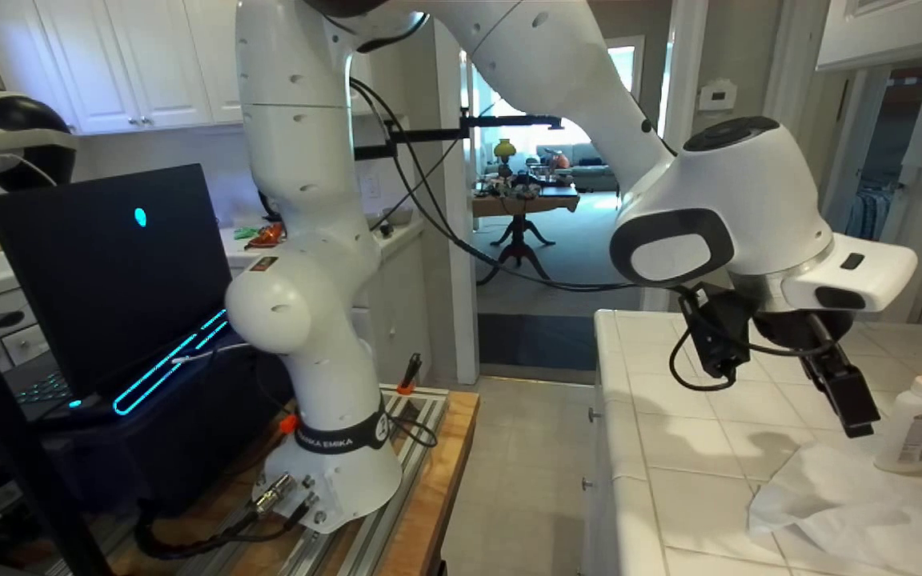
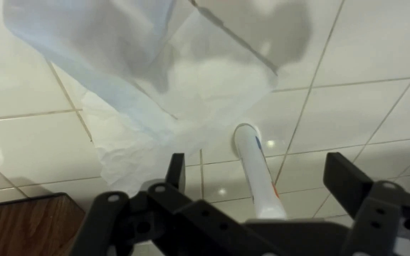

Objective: Pick up the bottle from the shelf and put it on the counter

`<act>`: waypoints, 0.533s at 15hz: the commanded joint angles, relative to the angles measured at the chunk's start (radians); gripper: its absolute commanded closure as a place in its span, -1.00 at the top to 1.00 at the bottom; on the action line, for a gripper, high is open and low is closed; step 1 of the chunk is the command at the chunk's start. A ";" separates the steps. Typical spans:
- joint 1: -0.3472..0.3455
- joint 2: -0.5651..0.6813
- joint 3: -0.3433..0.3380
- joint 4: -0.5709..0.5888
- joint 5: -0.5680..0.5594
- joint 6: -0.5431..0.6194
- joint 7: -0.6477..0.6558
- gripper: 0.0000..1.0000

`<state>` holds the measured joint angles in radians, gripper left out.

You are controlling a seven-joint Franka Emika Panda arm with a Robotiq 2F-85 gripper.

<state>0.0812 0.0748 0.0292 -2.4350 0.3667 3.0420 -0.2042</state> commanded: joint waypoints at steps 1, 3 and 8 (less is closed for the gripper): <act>0.019 -0.105 -0.050 -0.031 -0.191 -0.113 0.184 1.00; 0.003 -0.138 -0.051 -0.021 -0.319 -0.168 0.268 1.00; -0.030 -0.205 -0.005 -0.005 -0.466 -0.294 0.342 1.00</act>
<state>0.0783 -0.0742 -0.0091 -2.4323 -0.0218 2.8220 0.0845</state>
